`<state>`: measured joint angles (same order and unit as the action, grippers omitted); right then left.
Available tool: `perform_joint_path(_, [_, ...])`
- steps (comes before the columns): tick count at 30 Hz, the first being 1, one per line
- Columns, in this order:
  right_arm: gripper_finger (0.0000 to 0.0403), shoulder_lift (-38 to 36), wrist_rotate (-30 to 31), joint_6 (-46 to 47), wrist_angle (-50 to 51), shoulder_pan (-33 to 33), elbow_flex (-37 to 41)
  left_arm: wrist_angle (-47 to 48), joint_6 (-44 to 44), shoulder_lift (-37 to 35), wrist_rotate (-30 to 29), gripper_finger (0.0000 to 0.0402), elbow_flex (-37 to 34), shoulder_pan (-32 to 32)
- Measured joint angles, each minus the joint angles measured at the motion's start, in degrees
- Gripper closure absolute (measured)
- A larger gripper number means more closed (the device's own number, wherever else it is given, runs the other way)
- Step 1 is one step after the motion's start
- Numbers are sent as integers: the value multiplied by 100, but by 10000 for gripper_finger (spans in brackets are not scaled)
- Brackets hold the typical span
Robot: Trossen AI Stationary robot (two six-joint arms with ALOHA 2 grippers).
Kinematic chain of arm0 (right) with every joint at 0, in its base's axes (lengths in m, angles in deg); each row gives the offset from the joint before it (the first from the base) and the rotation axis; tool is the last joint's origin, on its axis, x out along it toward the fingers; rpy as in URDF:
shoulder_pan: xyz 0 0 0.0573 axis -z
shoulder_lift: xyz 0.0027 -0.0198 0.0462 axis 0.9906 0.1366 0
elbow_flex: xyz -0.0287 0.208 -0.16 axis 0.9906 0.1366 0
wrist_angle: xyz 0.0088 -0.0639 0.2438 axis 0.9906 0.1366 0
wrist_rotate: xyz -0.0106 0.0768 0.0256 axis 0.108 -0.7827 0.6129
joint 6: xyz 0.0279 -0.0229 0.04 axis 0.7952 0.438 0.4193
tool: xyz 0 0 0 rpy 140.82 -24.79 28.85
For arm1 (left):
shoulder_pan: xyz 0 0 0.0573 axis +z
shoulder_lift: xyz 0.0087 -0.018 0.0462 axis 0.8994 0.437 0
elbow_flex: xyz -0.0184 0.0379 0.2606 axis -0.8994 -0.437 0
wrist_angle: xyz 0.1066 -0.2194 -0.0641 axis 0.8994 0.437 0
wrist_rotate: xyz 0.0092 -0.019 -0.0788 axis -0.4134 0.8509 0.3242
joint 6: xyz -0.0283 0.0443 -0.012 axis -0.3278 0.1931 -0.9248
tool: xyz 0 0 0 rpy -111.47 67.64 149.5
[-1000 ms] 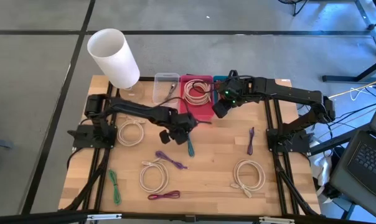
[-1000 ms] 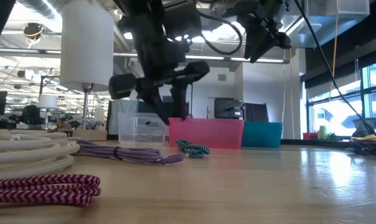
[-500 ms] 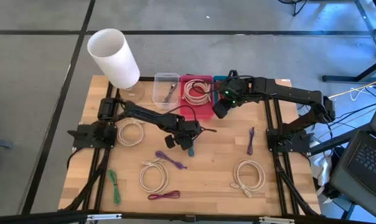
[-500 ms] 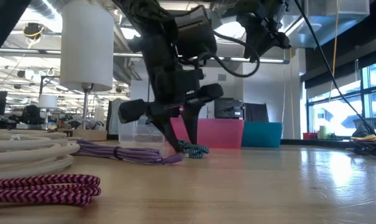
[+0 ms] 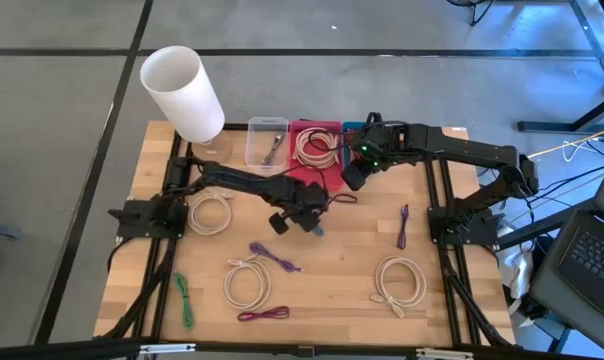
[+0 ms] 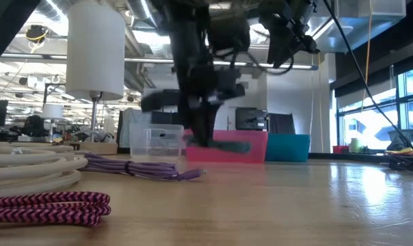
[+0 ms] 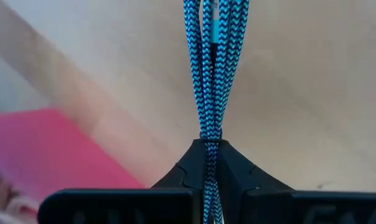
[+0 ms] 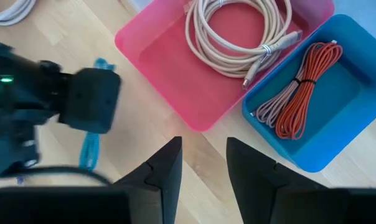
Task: Pick & Place USB Port
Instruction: Put the blue and black charger cable into the white bin
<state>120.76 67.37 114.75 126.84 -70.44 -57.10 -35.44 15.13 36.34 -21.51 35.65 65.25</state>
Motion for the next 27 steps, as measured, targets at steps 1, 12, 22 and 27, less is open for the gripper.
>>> perform_joint_path(1, [274, 0, 1, -2, 0, 0, -2, 266, -140, -38, 6, 390, 166, -4])
perform_joint_path(12, [274, 0, -5, -12, -151, 3, -22, 801, -2261, -1058, -11, 391, 931, 586])
perform_joint_path(22, [274, -19, 135, -404, -204, 84, -2, 730, -5592, -1350, 509, 391, 949, 2468])
perform_joint_path(27, [274, -252, 632, -407, -208, 90, 6, 766, -6291, -1420, 752, 391, 949, 2976])
